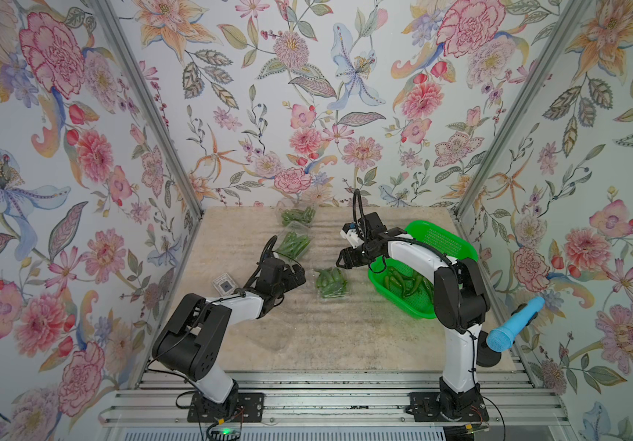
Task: Take small green peppers out of containers
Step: Move the packing box to the center of the board.
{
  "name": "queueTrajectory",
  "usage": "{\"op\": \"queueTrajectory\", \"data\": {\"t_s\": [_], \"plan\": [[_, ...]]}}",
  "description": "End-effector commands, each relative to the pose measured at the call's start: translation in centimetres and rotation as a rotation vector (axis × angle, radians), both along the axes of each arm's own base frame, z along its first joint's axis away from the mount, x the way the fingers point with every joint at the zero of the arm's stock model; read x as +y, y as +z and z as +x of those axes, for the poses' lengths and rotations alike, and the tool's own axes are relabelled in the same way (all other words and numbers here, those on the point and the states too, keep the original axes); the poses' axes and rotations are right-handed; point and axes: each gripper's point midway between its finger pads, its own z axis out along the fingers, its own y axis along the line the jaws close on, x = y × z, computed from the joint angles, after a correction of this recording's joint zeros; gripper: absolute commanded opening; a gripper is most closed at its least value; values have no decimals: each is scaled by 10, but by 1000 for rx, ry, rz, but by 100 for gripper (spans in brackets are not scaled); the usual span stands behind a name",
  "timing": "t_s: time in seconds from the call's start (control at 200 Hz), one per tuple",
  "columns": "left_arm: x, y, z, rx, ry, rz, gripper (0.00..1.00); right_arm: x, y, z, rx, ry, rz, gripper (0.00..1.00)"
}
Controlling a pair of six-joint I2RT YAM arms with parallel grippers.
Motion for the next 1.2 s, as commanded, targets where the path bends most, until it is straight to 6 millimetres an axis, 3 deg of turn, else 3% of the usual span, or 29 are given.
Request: {"op": "queueTrajectory", "data": {"t_s": [0.0, 0.23, 1.196], "plan": [[-8, 1, 6, -20, -38, -14, 97, 7, 11, 0, -1, 7, 38, 63], [-15, -10, 12, -2, -61, -18, 97, 12, 7, -1, 17, 12, 48, 62], [-24, -22, 25, 20, -100, 22, 93, 25, 1, -3, 48, 52, 87, 58]]}}
